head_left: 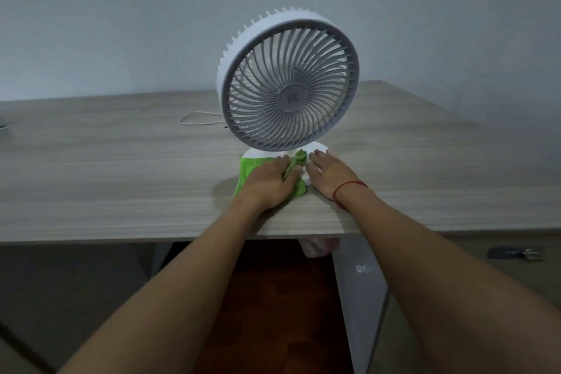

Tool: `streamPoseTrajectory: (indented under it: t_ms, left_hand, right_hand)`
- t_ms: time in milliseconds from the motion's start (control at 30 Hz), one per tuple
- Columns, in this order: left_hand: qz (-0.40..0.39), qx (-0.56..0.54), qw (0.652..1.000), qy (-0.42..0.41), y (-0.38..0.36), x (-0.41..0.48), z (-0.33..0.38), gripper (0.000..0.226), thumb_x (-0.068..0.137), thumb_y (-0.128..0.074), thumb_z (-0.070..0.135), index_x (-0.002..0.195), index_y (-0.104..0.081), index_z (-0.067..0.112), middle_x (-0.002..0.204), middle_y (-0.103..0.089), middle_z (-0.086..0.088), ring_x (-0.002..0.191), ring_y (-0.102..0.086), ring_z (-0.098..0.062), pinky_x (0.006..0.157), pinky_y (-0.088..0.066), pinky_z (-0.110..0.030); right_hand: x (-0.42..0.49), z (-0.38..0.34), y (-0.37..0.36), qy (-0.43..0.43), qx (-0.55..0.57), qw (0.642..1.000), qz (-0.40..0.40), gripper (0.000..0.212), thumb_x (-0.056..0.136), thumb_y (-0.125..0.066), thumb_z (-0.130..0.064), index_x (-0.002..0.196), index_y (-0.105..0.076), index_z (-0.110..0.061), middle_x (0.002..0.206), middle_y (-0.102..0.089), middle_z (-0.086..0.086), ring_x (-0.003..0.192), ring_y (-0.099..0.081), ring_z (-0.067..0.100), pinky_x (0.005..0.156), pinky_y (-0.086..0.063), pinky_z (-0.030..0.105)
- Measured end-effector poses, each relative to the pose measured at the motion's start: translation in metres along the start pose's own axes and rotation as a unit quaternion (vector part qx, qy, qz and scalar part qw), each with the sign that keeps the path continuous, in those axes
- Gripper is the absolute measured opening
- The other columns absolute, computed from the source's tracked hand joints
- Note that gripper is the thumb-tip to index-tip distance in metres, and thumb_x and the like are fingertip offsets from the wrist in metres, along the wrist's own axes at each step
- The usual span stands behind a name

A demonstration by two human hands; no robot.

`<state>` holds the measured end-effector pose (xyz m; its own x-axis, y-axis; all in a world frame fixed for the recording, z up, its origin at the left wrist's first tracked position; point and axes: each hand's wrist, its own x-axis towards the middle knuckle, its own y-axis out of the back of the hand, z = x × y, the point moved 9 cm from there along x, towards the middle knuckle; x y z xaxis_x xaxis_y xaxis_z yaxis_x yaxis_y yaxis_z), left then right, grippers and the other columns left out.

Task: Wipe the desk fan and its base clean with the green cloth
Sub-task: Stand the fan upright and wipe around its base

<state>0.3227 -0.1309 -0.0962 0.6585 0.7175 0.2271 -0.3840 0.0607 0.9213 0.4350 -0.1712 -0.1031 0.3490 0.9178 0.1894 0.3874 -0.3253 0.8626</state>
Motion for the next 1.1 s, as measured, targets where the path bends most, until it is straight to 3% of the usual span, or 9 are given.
streamPoseTrajectory:
  t_ms: [100,300,367,567,767,933,1100]
  left_hand:
    - [-0.005,0.015,1.0,0.003,0.0,0.004,-0.016,0.058,0.098,-0.028,0.049,0.145,-0.038,0.016,0.152,-0.04,-0.008,0.139,-0.039,-0.026,0.115,-0.03,-0.037]
    - [-0.025,-0.005,0.995,0.101,0.013,0.041,-0.048,0.052,0.101,-0.023,0.037,0.143,-0.038,0.011,0.15,-0.04,-0.016,0.136,-0.041,-0.034,0.111,-0.031,-0.039]
    - [-0.036,-0.008,0.994,0.1,0.016,0.052,-0.054,0.051,0.1,-0.027,0.036,0.145,-0.034,0.013,0.153,-0.036,-0.015,0.137,-0.039,-0.034,0.114,-0.031,-0.04]
    - [-0.038,-0.026,0.993,0.111,0.014,0.083,-0.088,0.051,0.086,-0.047,0.04,0.133,-0.048,0.021,0.14,-0.052,-0.012,0.122,-0.05,-0.031,0.106,-0.04,-0.042]
    - [-0.037,-0.031,0.992,0.118,0.009,0.064,-0.073,0.055,0.098,-0.027,0.045,0.145,-0.037,0.02,0.153,-0.038,-0.01,0.138,-0.039,-0.03,0.113,-0.029,-0.038]
    - [-0.022,-0.018,0.998,0.057,0.008,0.031,-0.036,0.052,0.101,-0.025,0.038,0.137,-0.046,0.008,0.146,-0.045,-0.018,0.134,-0.043,-0.031,0.11,-0.03,-0.035]
    - [-0.007,-0.091,0.996,0.02,0.006,-0.005,-0.013,0.05,0.101,-0.029,0.038,0.122,-0.058,0.004,0.131,-0.059,-0.02,0.122,-0.053,-0.031,0.106,-0.038,-0.036]
  right_hand:
    - [0.001,0.001,-0.008,0.003,-0.017,0.999,-0.03,0.065,0.096,-0.031,-0.05,0.149,-0.025,-0.012,0.16,-0.019,0.0,0.15,-0.006,0.017,0.122,-0.013,0.033]
    - [0.002,0.0,-0.012,0.003,-0.034,0.999,-0.033,0.079,0.085,-0.031,-0.069,0.15,-0.024,-0.023,0.161,-0.013,-0.008,0.15,-0.002,0.013,0.122,-0.015,0.042]
    - [0.001,0.0,-0.012,0.003,-0.033,0.999,-0.031,0.079,0.085,-0.032,-0.07,0.149,-0.026,-0.023,0.161,-0.014,-0.009,0.15,-0.002,0.013,0.122,-0.016,0.042]
    - [0.001,0.001,-0.01,0.005,-0.025,0.999,-0.036,0.078,0.086,-0.034,-0.068,0.149,-0.025,-0.023,0.161,-0.013,-0.01,0.15,0.0,0.013,0.122,-0.015,0.041]
    - [0.003,0.003,-0.01,-0.004,-0.023,0.999,-0.046,0.083,0.086,-0.033,-0.069,0.151,-0.02,-0.02,0.161,-0.01,-0.008,0.15,-0.001,0.013,0.122,-0.014,0.04]
    - [0.002,0.002,-0.009,-0.007,-0.024,0.999,-0.039,0.084,0.086,-0.035,-0.069,0.151,-0.019,-0.017,0.162,-0.012,-0.003,0.15,-0.004,0.016,0.122,-0.014,0.038]
    - [0.003,0.002,-0.009,0.013,-0.034,0.999,-0.024,0.079,0.088,-0.04,-0.062,0.151,-0.022,-0.018,0.161,-0.016,-0.001,0.15,-0.008,0.018,0.122,-0.016,0.037]
